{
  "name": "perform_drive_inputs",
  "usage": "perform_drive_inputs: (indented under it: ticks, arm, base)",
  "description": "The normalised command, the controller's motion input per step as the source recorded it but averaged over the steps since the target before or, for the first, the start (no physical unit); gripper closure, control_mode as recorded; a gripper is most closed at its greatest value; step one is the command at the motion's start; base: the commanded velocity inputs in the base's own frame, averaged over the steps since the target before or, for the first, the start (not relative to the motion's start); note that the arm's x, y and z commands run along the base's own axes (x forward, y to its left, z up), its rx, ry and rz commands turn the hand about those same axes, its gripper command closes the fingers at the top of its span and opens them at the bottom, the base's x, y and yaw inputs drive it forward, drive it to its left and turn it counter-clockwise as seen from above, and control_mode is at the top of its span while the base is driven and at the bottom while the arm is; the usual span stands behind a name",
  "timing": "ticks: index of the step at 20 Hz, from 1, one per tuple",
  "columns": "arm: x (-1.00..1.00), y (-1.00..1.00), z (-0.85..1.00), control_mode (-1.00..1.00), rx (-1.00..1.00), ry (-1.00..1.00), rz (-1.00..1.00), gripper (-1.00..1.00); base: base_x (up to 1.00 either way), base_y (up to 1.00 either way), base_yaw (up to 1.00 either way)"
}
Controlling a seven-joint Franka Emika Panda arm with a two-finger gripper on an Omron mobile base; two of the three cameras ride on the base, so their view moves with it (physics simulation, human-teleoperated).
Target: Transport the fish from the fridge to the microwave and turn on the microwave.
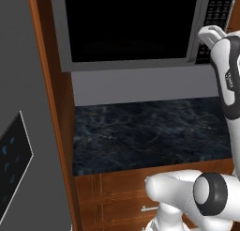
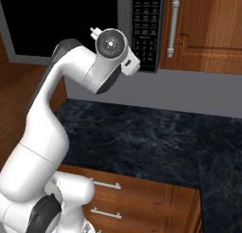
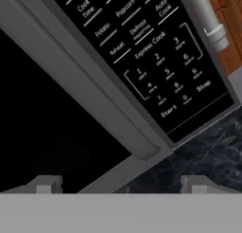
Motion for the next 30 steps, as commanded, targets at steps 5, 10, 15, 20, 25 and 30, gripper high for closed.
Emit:
perform_drive_inputs:
  ticks: [5, 10, 15, 20, 25, 30]
  arm:
    - [-0.15, -0.14, -0.08, -1.0, 0.1, -0.1, 0.06, -1.0]
    - [-0.12, -0.07, -0.04, -1.0, 0.29, 0.0, 0.0, -1.0]
    - [-0.05, -0.04, 0.0, -1.0, 0.28, 0.0, 0.0, -1.0]
    - [-0.11, 0.01, -0.06, -1.0, 0.24, 0.0, 0.0, -1.0]
    - [0.0, 0.01, -0.2, -1.0, 0.15, -0.01, 0.02, -1.0]
    - [0.0, 0.0, -0.19, -1.0, 0.09, -0.03, 0.0, -1.0]
  base:
    - [0.0, 0.0, 0.0]
    - [0.0, 0.0, 0.0]
    - [0.0, 0.0, 0.0]
    - [0.0, 0.0, 0.0]
    - [0.0, 0.0, 0.0]
    - [0.0, 0.0, 0.0]
